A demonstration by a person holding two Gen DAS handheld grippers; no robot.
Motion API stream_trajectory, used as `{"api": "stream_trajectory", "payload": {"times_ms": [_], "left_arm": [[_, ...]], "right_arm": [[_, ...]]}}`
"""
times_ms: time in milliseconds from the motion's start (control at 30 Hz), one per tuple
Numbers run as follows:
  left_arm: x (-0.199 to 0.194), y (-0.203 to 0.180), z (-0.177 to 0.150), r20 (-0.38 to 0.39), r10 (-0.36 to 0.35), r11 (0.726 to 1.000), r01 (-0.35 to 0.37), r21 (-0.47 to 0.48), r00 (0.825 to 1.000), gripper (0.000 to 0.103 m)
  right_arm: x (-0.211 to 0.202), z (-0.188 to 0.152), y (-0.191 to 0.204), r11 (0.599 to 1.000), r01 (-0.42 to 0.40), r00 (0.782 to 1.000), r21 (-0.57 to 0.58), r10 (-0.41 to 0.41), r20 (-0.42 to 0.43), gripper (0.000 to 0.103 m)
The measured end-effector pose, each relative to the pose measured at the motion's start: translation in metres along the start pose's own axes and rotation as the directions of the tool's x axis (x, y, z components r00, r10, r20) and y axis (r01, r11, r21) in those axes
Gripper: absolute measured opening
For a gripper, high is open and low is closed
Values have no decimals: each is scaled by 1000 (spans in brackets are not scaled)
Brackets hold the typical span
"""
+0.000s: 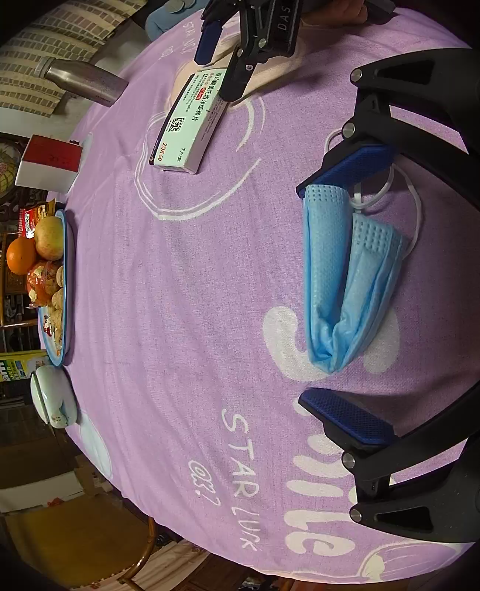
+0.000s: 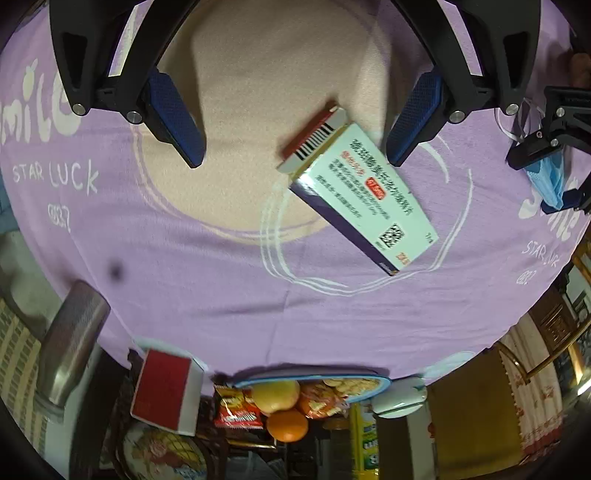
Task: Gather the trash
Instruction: 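Move the left tool to the blue face mask while the right tool approaches the white medicine box, then grasp the blue face mask with the left tool while the right tool grasps the medicine box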
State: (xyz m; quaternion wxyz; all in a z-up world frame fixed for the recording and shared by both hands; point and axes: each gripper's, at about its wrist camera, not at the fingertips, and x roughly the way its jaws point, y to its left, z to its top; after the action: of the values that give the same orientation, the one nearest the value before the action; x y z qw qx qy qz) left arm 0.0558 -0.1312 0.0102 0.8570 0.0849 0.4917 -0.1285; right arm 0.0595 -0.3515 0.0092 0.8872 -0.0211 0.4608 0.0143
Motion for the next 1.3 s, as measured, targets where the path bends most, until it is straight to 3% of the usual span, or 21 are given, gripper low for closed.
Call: {"api": "stream_trajectory", "payload": {"times_ms": [400,500,567,633,733,867,933,967,1033,1133,1300], "left_arm": [[0,0,0,0,0,1000,0,0,1000,97],[0,0,0,0,0,1000,0,0,1000,97],[0,0,0,0,0,1000,0,0,1000,97],[0,0,0,0,0,1000,0,0,1000,97],[0,0,0,0,0,1000,0,0,1000,97],[-1,0,0,0,0,1000,0,0,1000,97],[-1,0,0,0,0,1000,0,0,1000,97],[-1,0,0,0,0,1000,0,0,1000,97],[-1,0,-1,0,1,1000,-1,1,1000,97],[-1,0,0,0,0,1000,0,0,1000,97],[-2,0,0,2,-2,1000,2,1,1000,97]], "right_arm": [[-13,3,29,989,19,995,-147,-4,101,96],[-13,2,33,986,12,995,-163,4,100,86],[-10,1,33,986,-10,997,-164,23,78,67],[-8,1,31,988,-28,997,-154,38,60,56],[-11,2,24,992,-42,997,-117,49,59,55],[-13,4,3,1000,-4,998,-16,4,59,56],[-11,4,-6,1000,-13,999,19,12,43,58],[-10,4,-7,999,-22,999,26,21,41,64],[-11,5,-6,999,-31,998,24,30,51,73],[-14,7,2,1000,17,995,-21,-15,95,74],[-6,8,6,999,28,997,-46,-24,75,74]]}}
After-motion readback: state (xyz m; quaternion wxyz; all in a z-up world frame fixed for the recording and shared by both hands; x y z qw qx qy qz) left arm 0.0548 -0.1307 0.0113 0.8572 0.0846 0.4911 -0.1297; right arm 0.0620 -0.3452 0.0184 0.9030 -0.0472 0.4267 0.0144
